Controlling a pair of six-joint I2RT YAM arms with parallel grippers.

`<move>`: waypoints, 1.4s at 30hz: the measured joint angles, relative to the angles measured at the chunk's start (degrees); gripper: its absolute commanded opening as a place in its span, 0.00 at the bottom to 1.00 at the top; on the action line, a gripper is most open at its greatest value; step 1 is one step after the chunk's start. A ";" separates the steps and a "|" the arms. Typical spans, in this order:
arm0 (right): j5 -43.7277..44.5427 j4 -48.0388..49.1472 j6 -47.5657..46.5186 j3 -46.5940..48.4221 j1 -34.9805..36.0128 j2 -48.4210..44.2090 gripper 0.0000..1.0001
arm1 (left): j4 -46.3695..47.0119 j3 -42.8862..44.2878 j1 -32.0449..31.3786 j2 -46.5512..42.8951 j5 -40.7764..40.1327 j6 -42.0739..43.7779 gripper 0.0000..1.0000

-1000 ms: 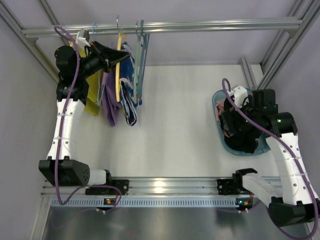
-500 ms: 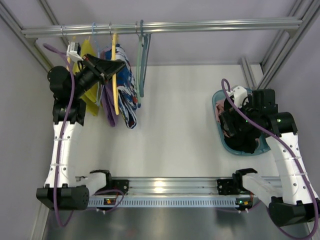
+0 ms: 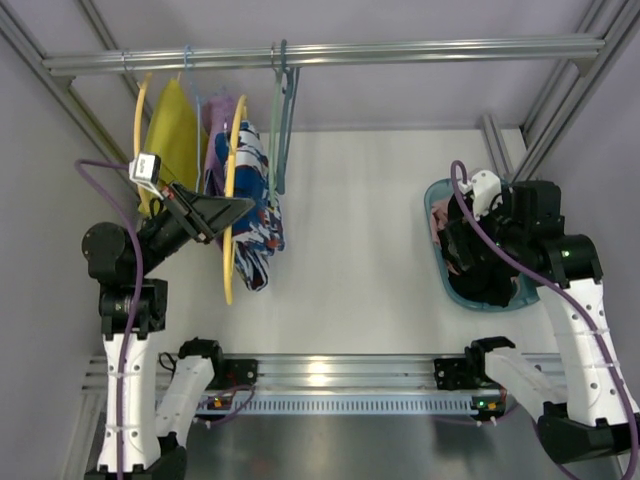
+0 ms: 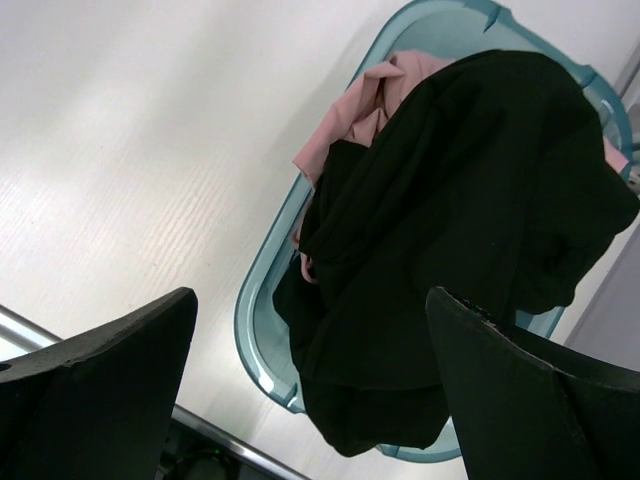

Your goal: Remove the trousers from the hanger

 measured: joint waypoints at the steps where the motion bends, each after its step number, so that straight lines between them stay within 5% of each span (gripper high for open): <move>1: -0.15 0.37 -0.02 0.00 0.00 -0.48 0.99 | -1.18 -0.37 0.00 -1.25 0.39 0.76 0.00; 14: -1.70 1.29 -0.13 0.52 0.00 1.75 0.99 | -22.01 -2.99 0.00 -15.02 6.23 9.62 0.00; 30: -5.88 1.40 -0.04 0.68 0.00 -0.20 0.99 | -24.44 -7.54 0.00 -21.03 24.02 9.62 0.00; 42: -8.07 1.84 0.55 1.31 0.00 -0.13 0.99 | -24.37 -11.58 0.00 -16.26 30.97 14.29 0.00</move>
